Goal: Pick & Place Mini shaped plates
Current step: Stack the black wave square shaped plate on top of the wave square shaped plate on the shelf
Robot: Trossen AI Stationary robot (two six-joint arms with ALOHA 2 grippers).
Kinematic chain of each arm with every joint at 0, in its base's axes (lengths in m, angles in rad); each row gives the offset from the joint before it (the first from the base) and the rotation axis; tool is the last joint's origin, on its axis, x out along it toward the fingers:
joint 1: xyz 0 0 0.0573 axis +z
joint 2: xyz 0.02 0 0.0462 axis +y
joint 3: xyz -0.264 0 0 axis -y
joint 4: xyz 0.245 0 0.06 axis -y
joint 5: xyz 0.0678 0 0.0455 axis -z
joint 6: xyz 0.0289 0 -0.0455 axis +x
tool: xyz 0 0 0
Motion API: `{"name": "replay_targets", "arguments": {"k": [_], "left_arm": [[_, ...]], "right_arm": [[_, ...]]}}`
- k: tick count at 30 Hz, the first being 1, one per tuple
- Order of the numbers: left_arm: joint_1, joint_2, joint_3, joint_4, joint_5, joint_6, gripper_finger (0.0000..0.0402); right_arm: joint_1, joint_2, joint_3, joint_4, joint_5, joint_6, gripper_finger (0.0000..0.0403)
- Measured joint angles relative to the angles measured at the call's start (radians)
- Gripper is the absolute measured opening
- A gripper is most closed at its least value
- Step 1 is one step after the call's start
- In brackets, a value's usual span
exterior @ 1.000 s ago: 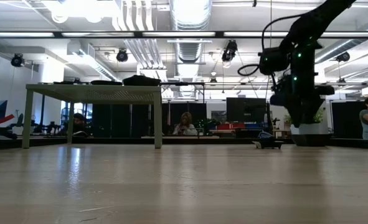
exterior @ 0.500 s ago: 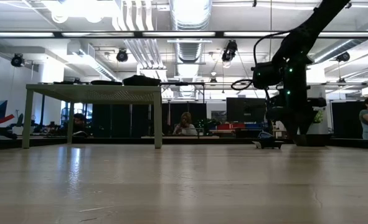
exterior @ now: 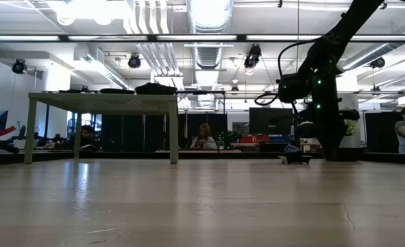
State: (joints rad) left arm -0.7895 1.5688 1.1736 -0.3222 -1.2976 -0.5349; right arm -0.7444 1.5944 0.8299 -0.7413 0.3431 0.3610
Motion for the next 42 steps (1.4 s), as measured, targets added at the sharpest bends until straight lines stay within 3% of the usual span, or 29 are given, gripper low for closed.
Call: {"name": "replay_targets", "arguments": {"k": [5, 12, 18, 31, 42], "left_arm": [[0.000, 0.000, 0.000, 0.000, 0.000, 0.000, 0.0000], [0.000, 0.000, 0.000, 0.000, 0.000, 0.000, 0.0000], [0.000, 0.000, 0.000, 0.000, 0.000, 0.000, 0.0000], [0.001, 0.000, 0.000, 0.000, -0.002, 0.014, 0.0000], [0.003, 0.000, 0.000, 0.000, -0.011, 0.036, 0.0000]], "right_arm": [[0.000, -0.001, 0.000, -0.003, 0.002, -0.029, 0.0016], [0.022, -0.037, 0.000, -0.037, 0.020, -0.032, 0.0008], [0.106, -0.134, 0.000, -0.079, 0.024, -0.024, 0.0008], [0.463, -0.362, 0.002, -0.083, 0.025, 0.008, 0.0008], [0.832, -0.303, 0.004, 0.095, 0.023, -0.097, 0.0008]]}}
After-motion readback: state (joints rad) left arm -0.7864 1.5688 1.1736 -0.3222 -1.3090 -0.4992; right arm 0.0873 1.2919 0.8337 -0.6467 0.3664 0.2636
